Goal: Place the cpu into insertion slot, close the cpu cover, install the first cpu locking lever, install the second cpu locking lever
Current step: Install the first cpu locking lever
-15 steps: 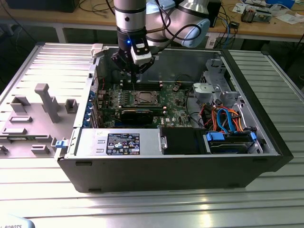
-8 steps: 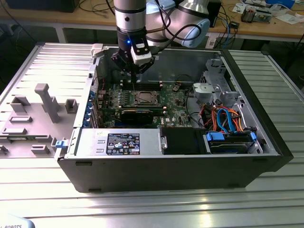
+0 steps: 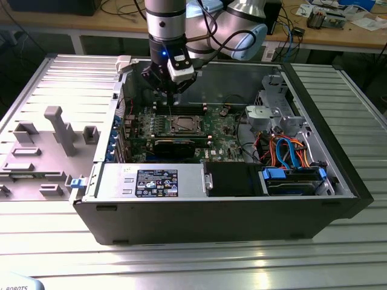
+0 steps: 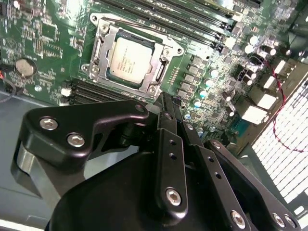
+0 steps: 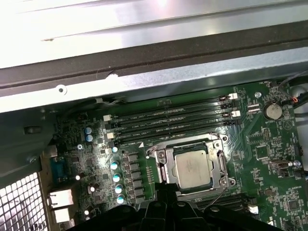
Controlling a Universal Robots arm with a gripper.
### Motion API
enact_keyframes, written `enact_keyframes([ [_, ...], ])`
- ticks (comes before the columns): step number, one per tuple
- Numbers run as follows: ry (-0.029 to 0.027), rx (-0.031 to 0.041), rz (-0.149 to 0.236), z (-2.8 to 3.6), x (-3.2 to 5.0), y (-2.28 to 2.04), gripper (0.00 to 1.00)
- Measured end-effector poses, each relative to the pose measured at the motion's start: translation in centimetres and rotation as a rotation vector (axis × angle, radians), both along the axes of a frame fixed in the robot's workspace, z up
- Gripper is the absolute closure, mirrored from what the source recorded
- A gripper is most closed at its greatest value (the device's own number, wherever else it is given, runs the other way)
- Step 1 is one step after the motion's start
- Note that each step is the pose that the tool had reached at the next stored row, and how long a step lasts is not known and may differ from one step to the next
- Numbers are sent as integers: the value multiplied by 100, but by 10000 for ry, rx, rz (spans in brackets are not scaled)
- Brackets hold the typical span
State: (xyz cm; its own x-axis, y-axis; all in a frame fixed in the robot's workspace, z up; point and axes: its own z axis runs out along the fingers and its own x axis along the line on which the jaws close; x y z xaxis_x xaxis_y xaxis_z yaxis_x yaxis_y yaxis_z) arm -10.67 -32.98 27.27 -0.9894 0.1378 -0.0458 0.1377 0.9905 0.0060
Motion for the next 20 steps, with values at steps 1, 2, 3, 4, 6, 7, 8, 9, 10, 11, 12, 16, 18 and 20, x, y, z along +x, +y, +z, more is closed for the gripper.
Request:
enact_keyframes([
  [1, 0, 0, 189, 0, 0, 0, 89],
  [2, 0, 0, 375, -1, 0, 0, 89],
  [3, 0, -1, 548, -1, 0, 0, 89],
  [4, 0, 7, 665, -1, -16, -1, 89],
  [6, -2, 48, 674, -3, -47, 0, 89],
  [7, -2, 61, 680, -3, -62, 0, 89],
  [8, -3, 71, 687, -4, -75, 0, 89],
  [9, -3, 81, 701, -5, -94, 0, 89],
  [10, -3, 94, 717, -6, -116, 0, 89],
  [11, -4, 120, 733, -8, -137, 0, 89],
  [12, -5, 141, 753, -9, -150, 0, 89],
  [16, -4, 199, 1135, -23, -168, 0, 89],
  [18, 0, 211, 1538, -29, -170, 0, 89],
  [20, 0, 223, 1574, -33, -178, 4, 89],
])
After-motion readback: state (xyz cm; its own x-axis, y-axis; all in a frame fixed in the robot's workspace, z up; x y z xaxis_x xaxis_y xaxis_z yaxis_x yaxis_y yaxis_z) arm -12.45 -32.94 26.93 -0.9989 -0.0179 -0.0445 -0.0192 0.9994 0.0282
